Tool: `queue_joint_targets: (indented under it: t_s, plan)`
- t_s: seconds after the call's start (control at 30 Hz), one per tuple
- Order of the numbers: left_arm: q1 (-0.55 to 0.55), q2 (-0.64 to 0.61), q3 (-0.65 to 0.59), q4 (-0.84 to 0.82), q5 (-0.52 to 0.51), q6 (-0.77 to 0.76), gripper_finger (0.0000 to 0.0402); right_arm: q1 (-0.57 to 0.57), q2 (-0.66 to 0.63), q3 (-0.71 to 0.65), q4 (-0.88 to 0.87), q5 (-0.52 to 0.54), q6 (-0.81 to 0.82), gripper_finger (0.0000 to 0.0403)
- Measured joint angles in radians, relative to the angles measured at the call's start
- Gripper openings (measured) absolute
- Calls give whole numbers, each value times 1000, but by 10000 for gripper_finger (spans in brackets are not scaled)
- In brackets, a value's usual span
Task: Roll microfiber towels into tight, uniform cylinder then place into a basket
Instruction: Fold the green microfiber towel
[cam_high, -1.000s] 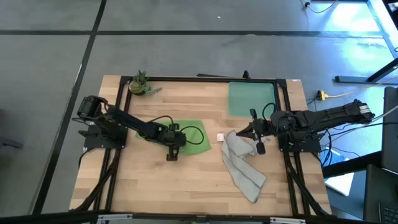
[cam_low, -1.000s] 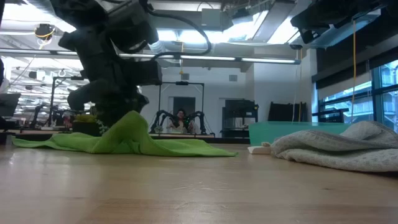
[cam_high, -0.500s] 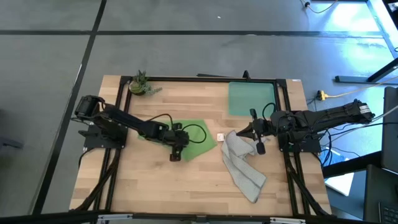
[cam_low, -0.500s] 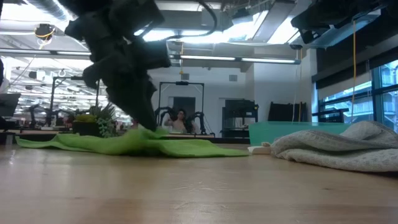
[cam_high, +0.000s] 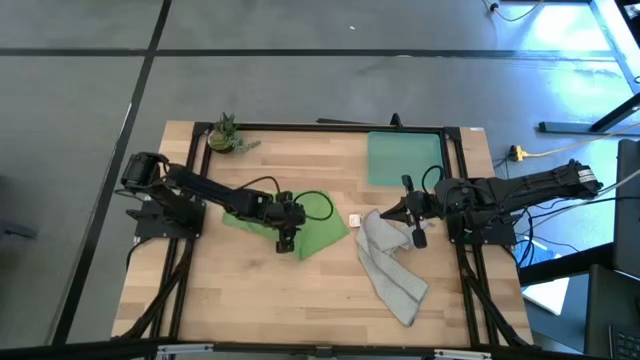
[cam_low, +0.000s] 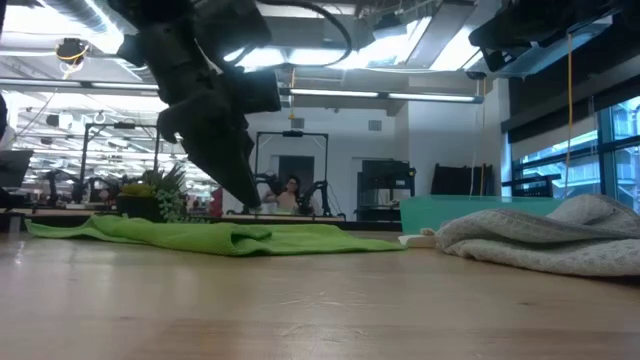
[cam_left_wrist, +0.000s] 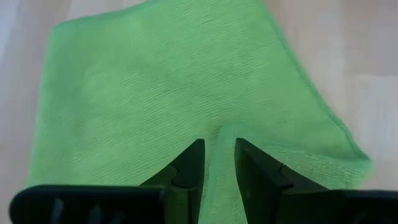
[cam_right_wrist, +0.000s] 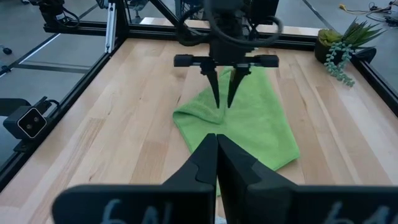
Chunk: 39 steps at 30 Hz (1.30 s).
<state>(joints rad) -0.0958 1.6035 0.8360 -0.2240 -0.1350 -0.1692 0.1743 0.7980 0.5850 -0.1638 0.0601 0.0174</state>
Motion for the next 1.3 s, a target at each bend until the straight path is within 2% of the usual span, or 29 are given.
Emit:
queue_joint_targets:
  t_s: [0.13,0.4,0.53,0.7,1.03,1.3]
  plan:
    - [26,7,0,2,58,-3,83,0,0,0,0,0,0,9]
    - [46,15,-16,6,83,33,82,0,1,0,-20,-6,0,9]
    - [48,32,-16,42,147,70,82,0,1,0,-35,-5,0,9]
    - [54,52,-14,88,150,135,82,0,1,0,-38,-6,0,9]
    - [83,67,-16,79,151,153,82,0,5,0,-38,-7,2,9]
    - [118,78,-16,77,279,153,82,0,5,0,-38,-8,1,9]
